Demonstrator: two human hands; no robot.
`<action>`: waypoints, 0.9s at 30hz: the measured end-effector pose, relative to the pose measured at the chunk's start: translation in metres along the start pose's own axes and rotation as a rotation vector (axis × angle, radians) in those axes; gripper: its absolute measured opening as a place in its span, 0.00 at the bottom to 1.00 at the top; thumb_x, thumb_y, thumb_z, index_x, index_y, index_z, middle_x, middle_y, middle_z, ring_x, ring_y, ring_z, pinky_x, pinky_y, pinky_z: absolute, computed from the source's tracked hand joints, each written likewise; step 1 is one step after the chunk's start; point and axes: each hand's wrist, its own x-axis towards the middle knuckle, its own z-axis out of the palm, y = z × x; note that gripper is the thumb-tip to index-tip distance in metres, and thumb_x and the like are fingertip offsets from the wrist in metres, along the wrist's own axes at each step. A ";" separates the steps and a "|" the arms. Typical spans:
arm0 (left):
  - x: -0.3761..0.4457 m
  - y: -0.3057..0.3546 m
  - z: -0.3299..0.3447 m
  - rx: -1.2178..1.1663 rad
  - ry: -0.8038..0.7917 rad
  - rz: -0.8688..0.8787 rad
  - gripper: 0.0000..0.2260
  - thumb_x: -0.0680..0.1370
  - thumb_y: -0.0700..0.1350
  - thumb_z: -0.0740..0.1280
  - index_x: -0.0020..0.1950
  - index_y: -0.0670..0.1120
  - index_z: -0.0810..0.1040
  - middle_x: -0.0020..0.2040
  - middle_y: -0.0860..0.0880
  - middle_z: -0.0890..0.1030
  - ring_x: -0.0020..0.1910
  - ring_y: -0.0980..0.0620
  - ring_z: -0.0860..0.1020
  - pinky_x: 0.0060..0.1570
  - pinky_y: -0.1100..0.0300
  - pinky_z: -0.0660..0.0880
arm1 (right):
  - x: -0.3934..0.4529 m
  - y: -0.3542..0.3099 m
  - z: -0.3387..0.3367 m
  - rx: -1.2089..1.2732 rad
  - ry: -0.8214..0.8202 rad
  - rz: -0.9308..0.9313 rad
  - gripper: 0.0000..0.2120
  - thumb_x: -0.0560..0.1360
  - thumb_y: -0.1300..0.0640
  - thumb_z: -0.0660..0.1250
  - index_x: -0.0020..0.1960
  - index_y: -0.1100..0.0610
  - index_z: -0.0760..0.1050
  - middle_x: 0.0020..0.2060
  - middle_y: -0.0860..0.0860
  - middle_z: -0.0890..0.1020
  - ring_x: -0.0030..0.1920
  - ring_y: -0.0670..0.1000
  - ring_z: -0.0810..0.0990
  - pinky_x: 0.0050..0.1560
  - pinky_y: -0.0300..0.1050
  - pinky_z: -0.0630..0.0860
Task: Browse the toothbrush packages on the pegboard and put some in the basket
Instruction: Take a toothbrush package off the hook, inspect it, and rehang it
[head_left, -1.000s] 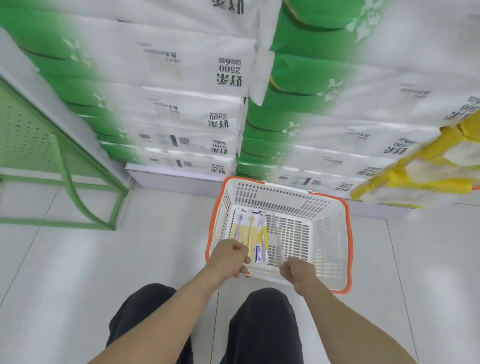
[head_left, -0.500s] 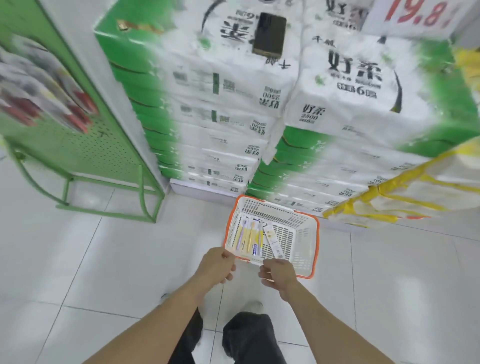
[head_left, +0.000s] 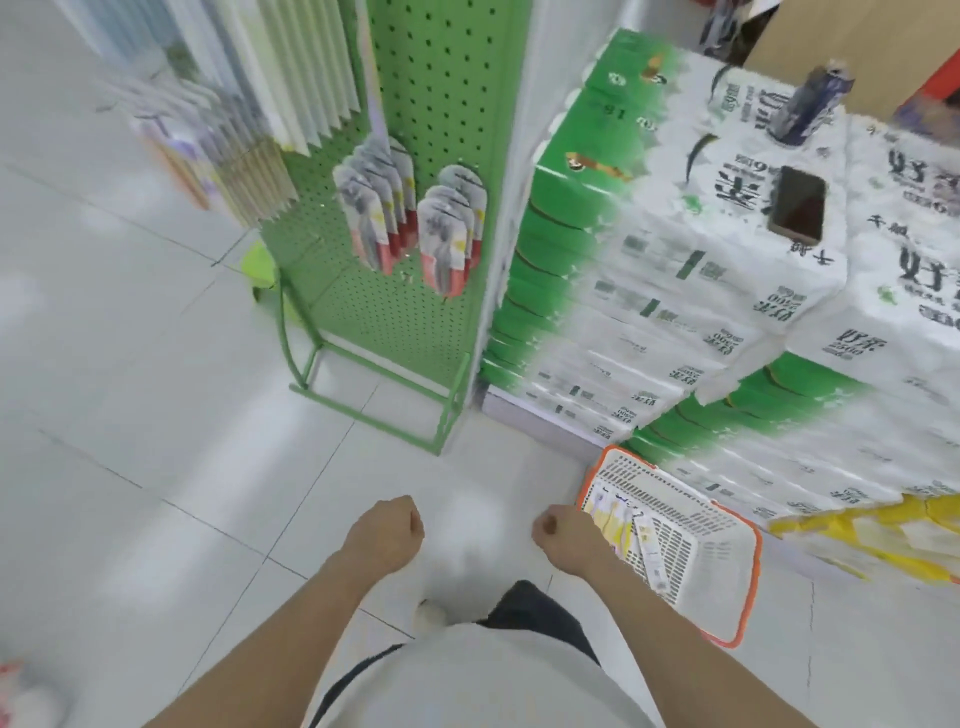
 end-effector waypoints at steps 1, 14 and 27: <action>0.002 -0.014 -0.010 0.010 0.003 -0.016 0.09 0.81 0.46 0.57 0.53 0.46 0.76 0.50 0.48 0.82 0.47 0.47 0.81 0.43 0.57 0.75 | 0.005 -0.023 0.003 -0.043 -0.017 -0.029 0.07 0.79 0.55 0.65 0.41 0.51 0.75 0.42 0.47 0.81 0.47 0.52 0.80 0.48 0.42 0.74; 0.095 -0.166 -0.189 0.085 0.078 -0.072 0.12 0.83 0.47 0.56 0.59 0.43 0.74 0.50 0.47 0.78 0.44 0.48 0.74 0.44 0.57 0.72 | 0.109 -0.310 0.056 -0.328 -0.136 -0.280 0.15 0.81 0.52 0.61 0.66 0.54 0.76 0.61 0.49 0.81 0.61 0.52 0.79 0.57 0.43 0.74; 0.208 -0.229 -0.390 0.171 0.207 0.177 0.10 0.82 0.47 0.58 0.57 0.45 0.75 0.54 0.47 0.81 0.52 0.45 0.79 0.48 0.55 0.75 | 0.184 -0.520 0.052 -0.195 0.104 -0.294 0.17 0.82 0.50 0.62 0.68 0.55 0.75 0.60 0.51 0.82 0.59 0.53 0.80 0.55 0.45 0.75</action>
